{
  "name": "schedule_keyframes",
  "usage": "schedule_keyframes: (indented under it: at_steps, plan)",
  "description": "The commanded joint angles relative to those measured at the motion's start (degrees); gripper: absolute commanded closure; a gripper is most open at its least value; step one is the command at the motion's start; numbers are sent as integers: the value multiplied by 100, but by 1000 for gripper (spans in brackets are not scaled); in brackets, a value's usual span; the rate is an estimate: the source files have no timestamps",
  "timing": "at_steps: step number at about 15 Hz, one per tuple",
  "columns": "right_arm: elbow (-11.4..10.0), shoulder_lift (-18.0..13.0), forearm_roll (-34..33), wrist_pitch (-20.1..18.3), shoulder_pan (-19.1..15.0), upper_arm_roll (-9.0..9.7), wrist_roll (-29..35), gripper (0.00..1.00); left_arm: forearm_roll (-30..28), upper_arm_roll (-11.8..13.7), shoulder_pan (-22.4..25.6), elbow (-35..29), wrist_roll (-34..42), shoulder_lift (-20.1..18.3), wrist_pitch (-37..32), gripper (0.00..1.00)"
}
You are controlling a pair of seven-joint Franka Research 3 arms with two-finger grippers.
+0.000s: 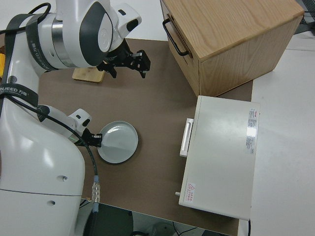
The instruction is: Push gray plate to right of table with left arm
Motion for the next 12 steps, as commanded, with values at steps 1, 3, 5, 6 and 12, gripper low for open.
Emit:
schedule_keyframes:
  at_steps: [1, 3, 5, 6, 12]
  plan:
    - [16, -34, 40, -61, -4, -1, 18, 17, 152, 70, -84, 170, -151, 172, -120, 795]
    - [8, -34, 40, -61, -4, -1, 18, 17, 152, 79, -84, 179, -151, 163, -128, 281]
    - [8, -34, 40, -61, -4, -1, 18, 17, 152, 105, -76, 318, -151, 163, -286, 71]
    - [8, -34, 40, -61, -4, -1, 18, 17, 152, 114, -75, 406, -151, 163, -417, 9]
    - [8, -34, 40, -61, -4, -1, 18, 17, 160, 132, -58, 469, -133, 163, -506, 9]
